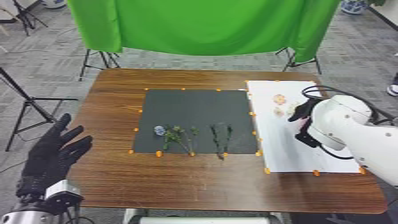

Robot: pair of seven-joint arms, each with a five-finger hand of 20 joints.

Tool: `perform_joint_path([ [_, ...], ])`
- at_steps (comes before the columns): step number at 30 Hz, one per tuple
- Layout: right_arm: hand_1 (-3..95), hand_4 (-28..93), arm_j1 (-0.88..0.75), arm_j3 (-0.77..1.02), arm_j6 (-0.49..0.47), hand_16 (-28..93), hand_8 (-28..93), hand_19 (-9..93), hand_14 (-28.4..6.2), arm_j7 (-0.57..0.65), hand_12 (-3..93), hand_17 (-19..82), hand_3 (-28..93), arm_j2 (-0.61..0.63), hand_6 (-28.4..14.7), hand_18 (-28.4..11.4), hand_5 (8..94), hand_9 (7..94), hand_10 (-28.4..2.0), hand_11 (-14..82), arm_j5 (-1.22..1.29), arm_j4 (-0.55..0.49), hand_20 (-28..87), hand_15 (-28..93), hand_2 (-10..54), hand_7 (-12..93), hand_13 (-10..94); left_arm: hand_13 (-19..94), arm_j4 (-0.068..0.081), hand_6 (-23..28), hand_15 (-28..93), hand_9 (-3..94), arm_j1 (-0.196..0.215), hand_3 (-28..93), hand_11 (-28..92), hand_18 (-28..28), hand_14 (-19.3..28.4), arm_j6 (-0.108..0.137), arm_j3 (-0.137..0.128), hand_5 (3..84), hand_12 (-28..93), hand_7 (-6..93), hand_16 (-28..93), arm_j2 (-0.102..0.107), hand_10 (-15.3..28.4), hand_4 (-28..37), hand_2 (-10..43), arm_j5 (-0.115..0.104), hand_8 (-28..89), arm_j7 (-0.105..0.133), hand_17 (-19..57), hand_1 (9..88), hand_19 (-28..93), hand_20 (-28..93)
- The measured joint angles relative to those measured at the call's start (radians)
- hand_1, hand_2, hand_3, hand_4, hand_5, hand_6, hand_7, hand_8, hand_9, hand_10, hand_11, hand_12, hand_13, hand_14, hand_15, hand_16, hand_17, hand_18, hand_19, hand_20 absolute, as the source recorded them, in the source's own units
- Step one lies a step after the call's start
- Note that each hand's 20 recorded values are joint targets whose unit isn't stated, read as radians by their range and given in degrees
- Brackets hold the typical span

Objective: Arrange flowers

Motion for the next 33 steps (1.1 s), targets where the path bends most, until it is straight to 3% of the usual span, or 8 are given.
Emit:
perform_joint_path([
  [18, 37.7, -21, 0.009, -0.019, -0.021, 13, -9, 93, -10.9, 0.027, 13.2, 64, 73, 0.015, -3.8, -10.8, 51.7, 76.1, -21.4, 13.9, -0.057, -0.015, -13, 47, -2.1, 11, 85, 20, 0.006, 6.6, 57, 25.1, -0.013, 63, 23, 28.4, 27.9, 0.0, 0.01, 29.8, 12, 7.6, -12, 0.006, 18.1, -19.6, 7.3, 0.0, -7, 0.002, -5.9, 30.3, 58, -8],
  [24, 38.4, -21, 0.002, -0.016, -0.029, 13, -9, 93, -11.4, 0.033, 13.4, 63, 74, 0.013, -3.8, -10.8, 53.6, 74.0, -21.4, 13.9, -0.021, 0.005, -15, 48, -2.3, 11, 83, 20, 0.007, 6.7, 57, 25.0, -0.013, 63, 22, 28.4, 28.0, 0.003, 0.016, 29.8, 12, 7.5, -12, 0.028, 18.1, -19.6, 7.3, -0.012, -7, 0.012, -5.9, 30.3, 58, -8],
  [29, 41.4, -21, -0.009, -0.012, -0.028, 13, -9, 93, -11.7, 0.033, 13.5, 62, 74, 0.01, -3.4, -10.5, 58.3, 72.0, -19.9, 13.9, -0.015, 0.01, -18, 48, -2.8, 13, 82, 20, 0.008, 6.7, 57, 25.0, -0.013, 63, 23, 28.4, 28.0, 0.003, 0.016, 29.8, 11, 7.5, -12, 0.027, 18.0, -19.6, 7.4, -0.011, -7, 0.01, -5.9, 30.3, 58, -8],
  [33, 45.5, -22, -0.017, -0.014, -0.015, 12, -10, 93, -11.3, 0.028, 13.5, 62, 75, 0.005, -3.1, -10.3, 60.9, 72.2, -17.5, 14.1, -0.014, 0.01, -20, 47, -4.7, 15, 82, 20, 0.008, 6.8, 57, 25.0, -0.02, 62, 23, 28.4, 28.0, 0.002, 0.016, 29.9, 12, 7.4, -12, 0.014, 18.0, -19.6, 7.5, -0.004, -7, -0.003, -5.9, 30.4, 58, -8],
])
